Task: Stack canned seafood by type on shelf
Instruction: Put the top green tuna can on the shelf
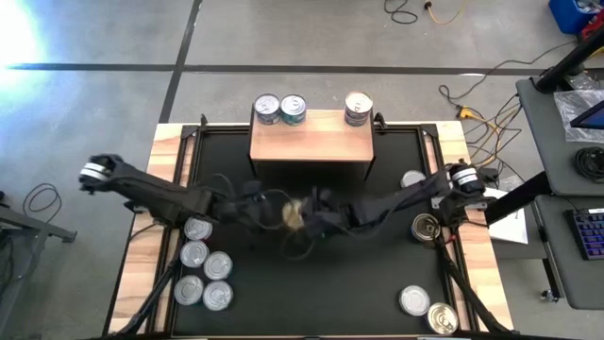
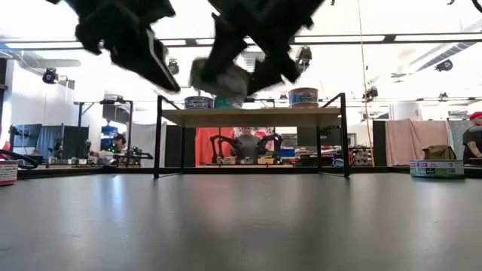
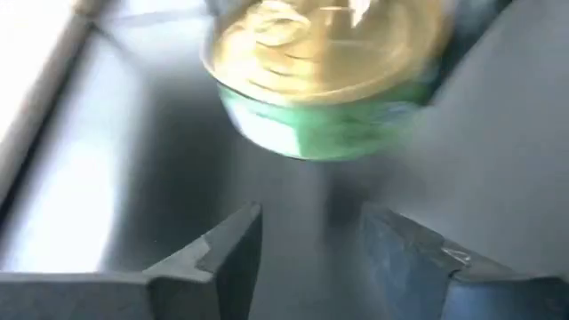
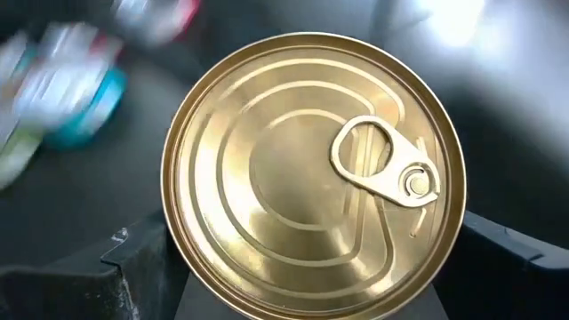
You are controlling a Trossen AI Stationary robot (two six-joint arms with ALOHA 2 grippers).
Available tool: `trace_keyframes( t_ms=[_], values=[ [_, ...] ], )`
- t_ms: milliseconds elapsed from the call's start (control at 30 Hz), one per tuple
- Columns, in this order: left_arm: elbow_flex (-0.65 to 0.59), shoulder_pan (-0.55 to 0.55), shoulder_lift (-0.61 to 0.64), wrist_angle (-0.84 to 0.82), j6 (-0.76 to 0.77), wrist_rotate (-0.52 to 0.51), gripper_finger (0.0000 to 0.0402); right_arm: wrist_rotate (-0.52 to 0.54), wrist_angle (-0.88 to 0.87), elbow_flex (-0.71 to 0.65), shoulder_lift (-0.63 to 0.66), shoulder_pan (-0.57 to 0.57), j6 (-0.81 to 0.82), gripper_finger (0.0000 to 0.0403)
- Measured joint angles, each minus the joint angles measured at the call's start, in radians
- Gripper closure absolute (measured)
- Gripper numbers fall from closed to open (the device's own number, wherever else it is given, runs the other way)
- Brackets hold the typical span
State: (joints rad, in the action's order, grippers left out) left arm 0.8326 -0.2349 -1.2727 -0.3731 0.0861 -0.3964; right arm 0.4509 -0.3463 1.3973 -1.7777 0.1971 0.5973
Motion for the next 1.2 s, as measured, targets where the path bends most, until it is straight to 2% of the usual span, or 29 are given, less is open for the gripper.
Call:
trace_keyframes(
  t_ms=[167,300,500,600,767,867,1033,1100,1200],
  values=[
    [0.000,0.045,0.195,-0.008,0.001,-0.113,0.0205,0.323,-0.096,0.206,-0.028,-0.043,-0.019,0.0042],
    [0.001,0.095,0.300,-0.030,0.000,-0.125,0.0203,0.443,-0.252,0.391,-0.105,-0.089,0.062,0.0042],
    [0.024,0.131,0.403,-0.059,0.015,-0.121,0.0204,0.421,-0.606,0.641,-0.239,-0.164,0.185,0.0042],
    [0.078,0.131,0.437,-0.056,0.030,-0.096,0.0207,0.367,-0.702,0.711,-0.295,-0.201,0.263,0.0043],
    [0.194,0.131,0.463,-0.086,-0.028,-0.091,0.0214,0.359,-0.703,0.771,-0.361,-0.249,0.259,0.0043],
    [0.255,0.131,0.473,-0.172,-0.069,-0.092,0.0217,0.358,-0.699,0.783,-0.380,-0.278,0.260,0.0034],
    [0.319,0.131,0.487,-0.327,-0.048,-0.092,0.0221,0.344,-0.693,0.779,-0.387,-0.333,0.276,0.0028],
    [0.316,0.130,0.498,-0.327,-0.045,-0.089,0.0221,0.293,-0.665,0.779,-0.386,-0.361,0.272,0.0027],
    [0.295,0.137,0.498,-0.240,-0.079,-0.053,0.0221,0.178,-0.631,0.779,-0.386,-0.401,0.260,0.0026]
  ],
)
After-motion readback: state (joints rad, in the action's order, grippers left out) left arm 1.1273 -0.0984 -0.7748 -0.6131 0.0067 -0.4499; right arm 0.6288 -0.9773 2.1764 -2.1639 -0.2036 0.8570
